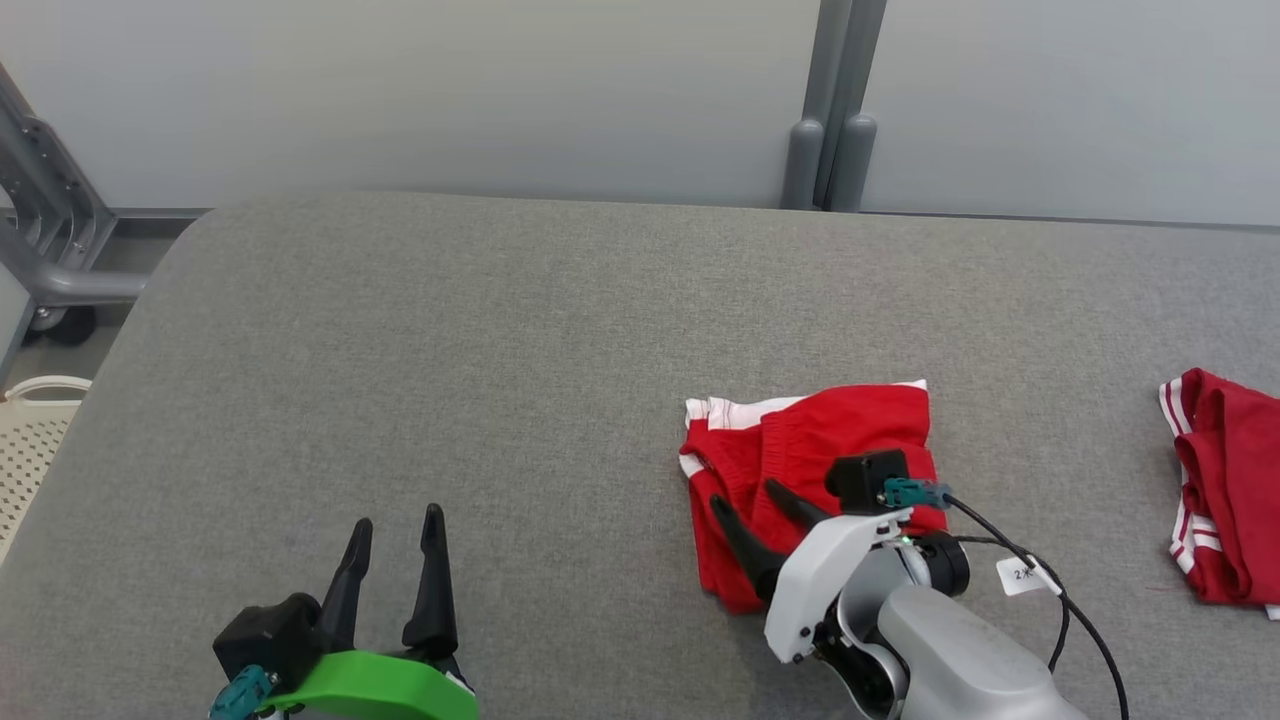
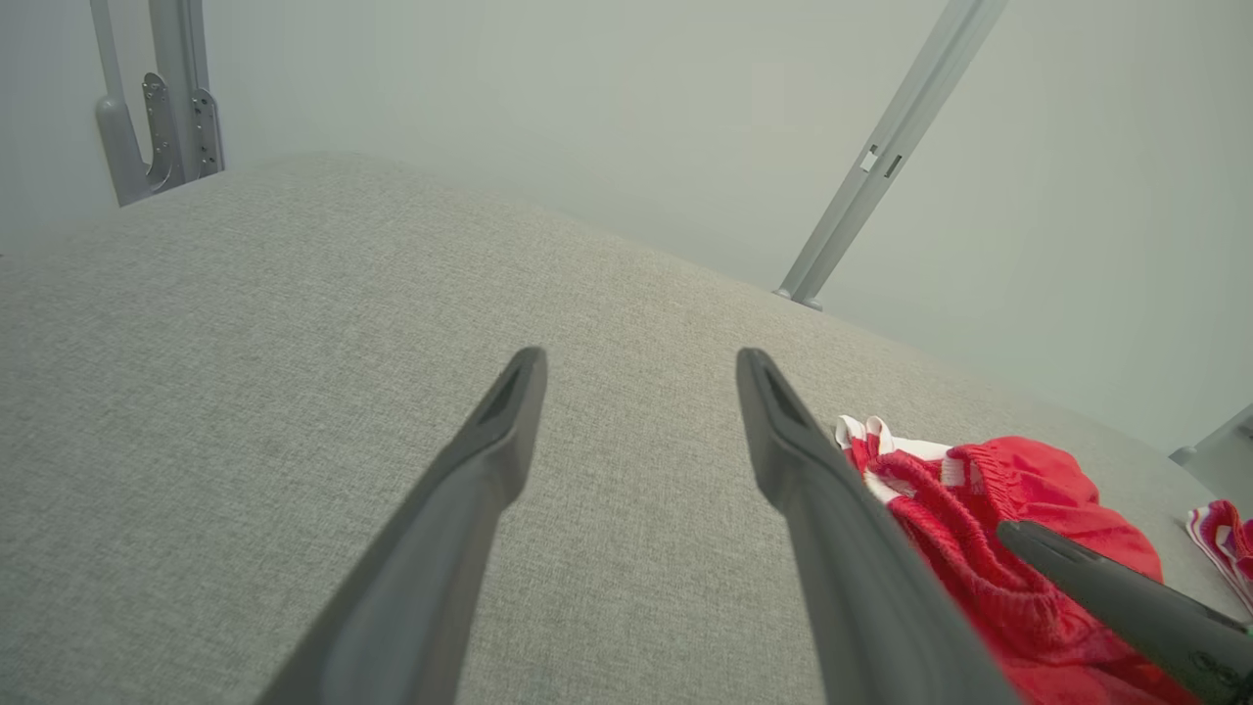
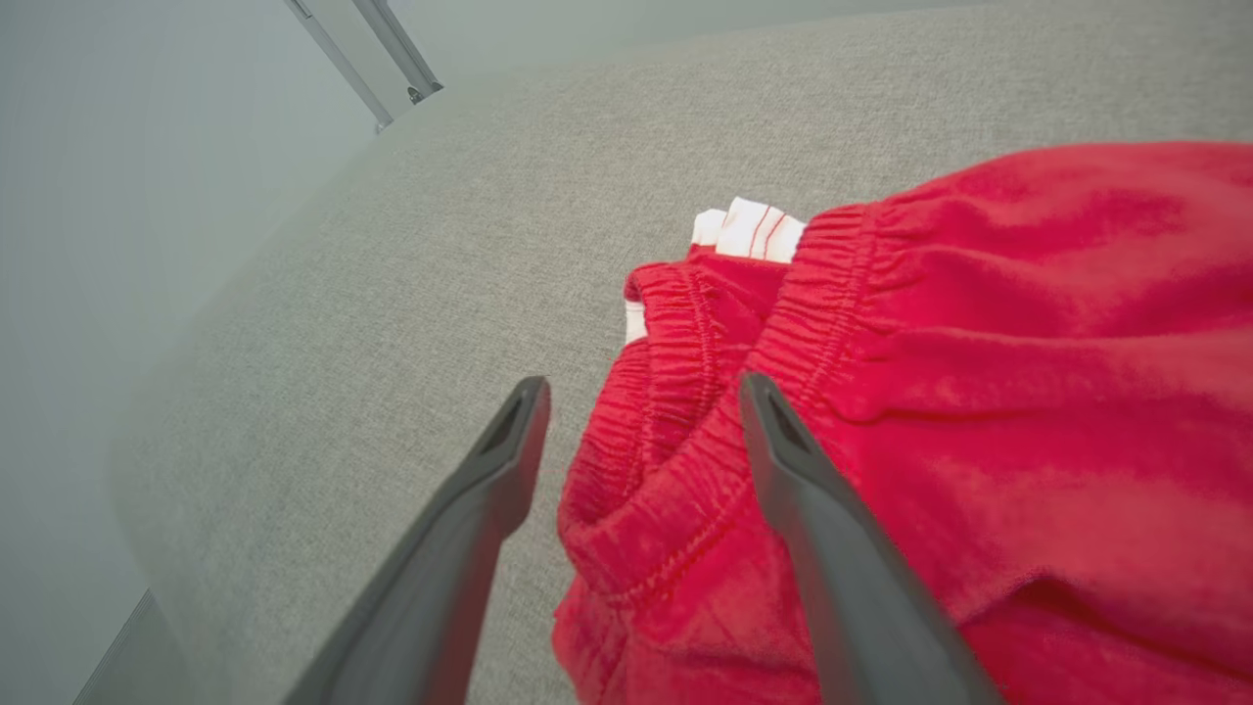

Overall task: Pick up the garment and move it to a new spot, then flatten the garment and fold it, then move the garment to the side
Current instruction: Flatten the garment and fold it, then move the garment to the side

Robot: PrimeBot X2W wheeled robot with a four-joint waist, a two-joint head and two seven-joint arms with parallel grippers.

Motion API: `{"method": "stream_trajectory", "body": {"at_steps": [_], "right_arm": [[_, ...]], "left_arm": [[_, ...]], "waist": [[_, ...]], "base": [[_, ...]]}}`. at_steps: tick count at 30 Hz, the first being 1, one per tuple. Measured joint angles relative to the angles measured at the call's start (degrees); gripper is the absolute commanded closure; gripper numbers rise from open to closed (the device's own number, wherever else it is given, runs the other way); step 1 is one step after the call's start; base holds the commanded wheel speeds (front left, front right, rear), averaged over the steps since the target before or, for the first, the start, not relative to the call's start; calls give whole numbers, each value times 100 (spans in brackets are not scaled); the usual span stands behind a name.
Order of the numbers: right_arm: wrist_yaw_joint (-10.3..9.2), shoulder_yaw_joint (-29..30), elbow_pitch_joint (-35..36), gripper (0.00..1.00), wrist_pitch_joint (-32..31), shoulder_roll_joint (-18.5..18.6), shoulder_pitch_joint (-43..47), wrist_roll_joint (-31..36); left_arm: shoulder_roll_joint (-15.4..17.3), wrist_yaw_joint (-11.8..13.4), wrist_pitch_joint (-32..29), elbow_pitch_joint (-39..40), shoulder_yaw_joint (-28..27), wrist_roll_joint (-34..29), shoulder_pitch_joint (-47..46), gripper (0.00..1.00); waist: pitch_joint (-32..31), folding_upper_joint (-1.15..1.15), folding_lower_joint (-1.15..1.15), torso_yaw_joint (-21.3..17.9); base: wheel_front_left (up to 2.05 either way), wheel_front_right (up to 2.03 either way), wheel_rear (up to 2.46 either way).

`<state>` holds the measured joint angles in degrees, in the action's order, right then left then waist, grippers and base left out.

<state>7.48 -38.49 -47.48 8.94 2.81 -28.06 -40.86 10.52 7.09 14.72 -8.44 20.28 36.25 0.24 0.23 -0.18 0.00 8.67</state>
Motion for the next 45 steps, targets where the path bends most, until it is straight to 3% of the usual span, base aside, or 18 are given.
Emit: {"method": "stream_trajectory", "body": {"at_steps": [9, 21, 27, 32, 37, 45], "right_arm": [[0, 298, 447, 0, 336, 0, -65, 323], [0, 2429, 760, 0, 509, -1, 163, 1792], [0, 3350, 1209, 0, 35, 1, 691, 2520], [0, 3693, 1537, 0, -383, 3, 986, 2798], [0, 3783, 1751, 0, -965, 2, 1154, 2797], [0, 3774, 1736, 0, -1835, 2, 1157, 2185]], "left_arm": [[46, 48, 4, 53, -25, 2, 0, 0], [94, 164, -4, 272, 38, -55, 21, 0], [96, 227, -10, 366, 81, -75, 51, 0], [97, 232, -21, 388, 107, -75, 54, 0], [104, 231, -36, 374, 144, -76, 48, 0], [112, 230, -54, 324, 182, -76, 30, 0]], "waist": [[0, 0, 0, -135], [-65, 0, 0, -335], [-47, 0, 0, -445], [8, 0, 0, -477], [77, 0, 0, -454], [137, 0, 0, -268]], "base": [[0, 0, 0], [0, 0, 0], [0, 0, 0], [0, 0, 0], [0, 0, 0], [0, 0, 0]]}}
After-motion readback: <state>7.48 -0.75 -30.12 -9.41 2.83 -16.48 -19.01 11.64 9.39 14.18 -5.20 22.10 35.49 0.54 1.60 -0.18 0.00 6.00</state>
